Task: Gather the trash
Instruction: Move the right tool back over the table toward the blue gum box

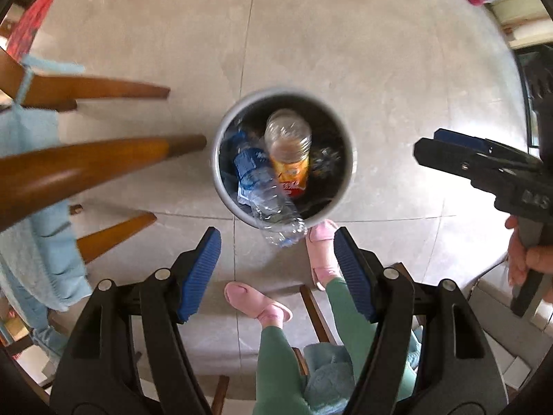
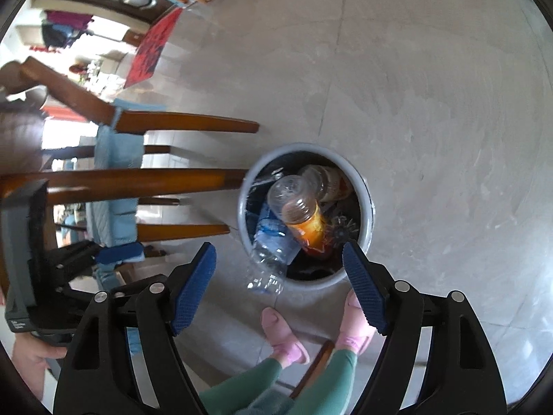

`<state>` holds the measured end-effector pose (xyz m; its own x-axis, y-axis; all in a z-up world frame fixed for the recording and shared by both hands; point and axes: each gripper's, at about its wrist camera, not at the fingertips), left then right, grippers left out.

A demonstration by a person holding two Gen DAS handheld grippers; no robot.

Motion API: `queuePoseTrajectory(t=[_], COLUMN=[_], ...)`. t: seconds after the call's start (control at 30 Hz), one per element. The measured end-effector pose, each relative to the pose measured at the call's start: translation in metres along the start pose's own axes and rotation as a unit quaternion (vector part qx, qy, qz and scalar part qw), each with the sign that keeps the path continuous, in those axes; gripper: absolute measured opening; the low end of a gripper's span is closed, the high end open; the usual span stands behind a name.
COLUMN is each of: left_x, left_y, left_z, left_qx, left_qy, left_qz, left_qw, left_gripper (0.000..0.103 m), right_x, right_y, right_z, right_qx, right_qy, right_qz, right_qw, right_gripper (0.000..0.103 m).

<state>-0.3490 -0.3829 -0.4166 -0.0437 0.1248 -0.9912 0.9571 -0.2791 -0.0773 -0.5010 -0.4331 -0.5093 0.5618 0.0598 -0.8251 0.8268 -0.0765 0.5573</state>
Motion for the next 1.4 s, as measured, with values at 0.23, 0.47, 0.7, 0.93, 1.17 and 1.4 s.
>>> queuePoseTrajectory(t=[0.23, 0.47, 0.7, 0.93, 1.17, 1.4], left_x=[-0.114, -0.248, -0.336, -0.346, -0.333, -0.311], left_y=[-0.015, 0.035, 0.137, 0.213, 0.259, 0.290], left_z=[-0.040, -0.122, -0.257, -0.408, -0.533, -0.623], left_qx=[0.004, -0.081, -0.319, -0.493, -0.586, -0.645], left_qy=[-0.061, -0.160, -0.248, -0.256, -0.245, -0.223], left_qz=[-0.014, -0.016, 0.030, 0.078, 0.102, 0.114], left_qw=[0.9981, 0.9837, 0.9141, 0.8278, 0.7660, 0.7224], left_gripper=[0.066, 0.077, 0.082, 0.082, 0.082, 0.082], right_x=[-0.096, -0.172, -0.172, -0.130, -0.060, 0.013], right_y=[0.051, 0.182, 0.366, 0.535, 0.664, 0.737], right_z=[-0.011, -0.012, -0.017, -0.097, -0.213, -0.309], right_qx=[-0.029, -0.177, -0.356, -0.496, -0.575, -0.610], right_qy=[-0.016, -0.004, 0.047, 0.110, 0.173, 0.204], right_qz=[0.011, 0.082, 0.139, 0.162, 0.159, 0.106], right_qw=[0.999, 0.981, 0.923, 0.846, 0.784, 0.758], right_gripper=[0.078, 0.079, 0.084, 0.084, 0.084, 0.084])
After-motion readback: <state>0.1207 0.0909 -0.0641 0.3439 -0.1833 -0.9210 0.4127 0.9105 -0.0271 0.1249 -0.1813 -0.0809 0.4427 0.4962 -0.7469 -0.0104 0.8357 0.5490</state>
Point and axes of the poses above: each gripper's, at about its wrist camera, not at the fingertips, and x roughly the way its jaws point, y to its left, z to its top, and after that the axes turned 3 degrees about x, right-handed
